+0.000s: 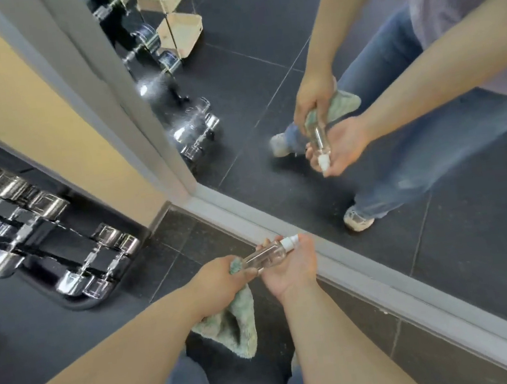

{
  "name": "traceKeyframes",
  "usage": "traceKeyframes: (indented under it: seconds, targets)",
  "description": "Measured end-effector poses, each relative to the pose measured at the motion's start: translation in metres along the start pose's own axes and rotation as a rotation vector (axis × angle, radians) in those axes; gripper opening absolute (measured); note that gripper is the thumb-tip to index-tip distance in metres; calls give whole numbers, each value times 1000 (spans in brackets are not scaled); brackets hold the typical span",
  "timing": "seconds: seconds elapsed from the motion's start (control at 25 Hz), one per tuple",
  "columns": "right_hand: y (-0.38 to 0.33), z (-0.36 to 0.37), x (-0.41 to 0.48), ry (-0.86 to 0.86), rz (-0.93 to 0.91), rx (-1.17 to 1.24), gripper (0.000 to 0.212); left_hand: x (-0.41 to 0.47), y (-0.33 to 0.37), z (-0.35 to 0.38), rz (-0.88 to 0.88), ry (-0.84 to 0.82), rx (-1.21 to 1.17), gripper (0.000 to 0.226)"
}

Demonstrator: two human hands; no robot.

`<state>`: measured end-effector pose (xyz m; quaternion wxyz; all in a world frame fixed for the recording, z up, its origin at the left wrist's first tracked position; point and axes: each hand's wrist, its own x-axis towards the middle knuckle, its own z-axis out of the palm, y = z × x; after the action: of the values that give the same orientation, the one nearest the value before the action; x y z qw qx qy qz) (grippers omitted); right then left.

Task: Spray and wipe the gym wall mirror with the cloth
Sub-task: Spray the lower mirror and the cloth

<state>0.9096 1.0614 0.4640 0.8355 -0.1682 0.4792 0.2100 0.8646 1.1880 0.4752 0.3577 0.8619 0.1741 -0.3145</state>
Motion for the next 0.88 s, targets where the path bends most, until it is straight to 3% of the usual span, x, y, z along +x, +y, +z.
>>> traceKeyframes:
  seconds: [0.24, 0.36, 0.68, 0.76, 0.88]
  targets:
    - [119, 83, 47, 8, -71, 17, 30, 32, -93, -118, 72, -56, 33, 29]
    - [165, 121, 57, -5, -99, 32, 38, 44, -122, -174, 125, -76, 68, 28]
    - [229, 162, 58, 63, -130, -187, 41, 46, -173, -239, 137, -246, 112, 22]
    - [229, 155, 53, 104, -132, -267, 43, 44, -171, -239, 126, -310, 106, 27]
    - [217, 130, 36, 187, -196, -431, 27, 37, -160, -226, 154, -308, 212, 57]
